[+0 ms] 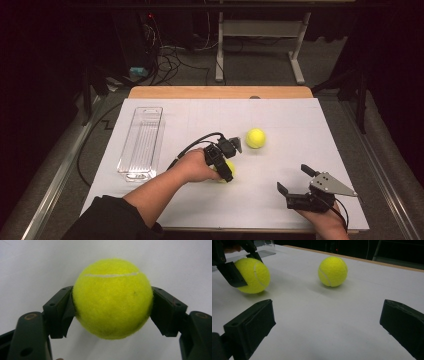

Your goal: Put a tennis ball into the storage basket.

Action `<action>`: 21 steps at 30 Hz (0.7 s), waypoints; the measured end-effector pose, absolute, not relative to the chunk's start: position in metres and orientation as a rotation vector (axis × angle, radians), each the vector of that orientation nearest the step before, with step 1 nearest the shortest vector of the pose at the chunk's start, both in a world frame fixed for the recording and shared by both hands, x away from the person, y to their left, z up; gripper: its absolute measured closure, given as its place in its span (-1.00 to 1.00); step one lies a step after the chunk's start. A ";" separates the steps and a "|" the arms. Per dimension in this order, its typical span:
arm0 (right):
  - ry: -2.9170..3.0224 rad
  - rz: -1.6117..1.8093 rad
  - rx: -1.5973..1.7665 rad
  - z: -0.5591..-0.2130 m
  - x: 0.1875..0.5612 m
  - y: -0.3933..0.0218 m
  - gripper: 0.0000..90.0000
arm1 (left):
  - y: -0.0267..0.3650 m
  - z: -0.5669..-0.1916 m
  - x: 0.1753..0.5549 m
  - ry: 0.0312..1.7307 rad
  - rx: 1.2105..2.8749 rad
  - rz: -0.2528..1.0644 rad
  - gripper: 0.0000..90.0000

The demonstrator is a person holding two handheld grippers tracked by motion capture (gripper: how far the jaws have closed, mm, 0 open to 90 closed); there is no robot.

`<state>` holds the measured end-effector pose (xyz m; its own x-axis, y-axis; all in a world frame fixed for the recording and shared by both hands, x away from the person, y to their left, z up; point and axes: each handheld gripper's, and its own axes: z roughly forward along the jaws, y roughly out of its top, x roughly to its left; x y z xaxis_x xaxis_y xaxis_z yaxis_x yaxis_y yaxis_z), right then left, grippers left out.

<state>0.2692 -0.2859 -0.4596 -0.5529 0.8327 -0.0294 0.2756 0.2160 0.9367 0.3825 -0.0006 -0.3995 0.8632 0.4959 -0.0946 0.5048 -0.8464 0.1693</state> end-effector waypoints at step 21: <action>1.954 1.332 1.021 -0.460 0.270 -0.285 -1.00 | 0.055 -0.350 0.388 0.899 2.835 0.000 -0.41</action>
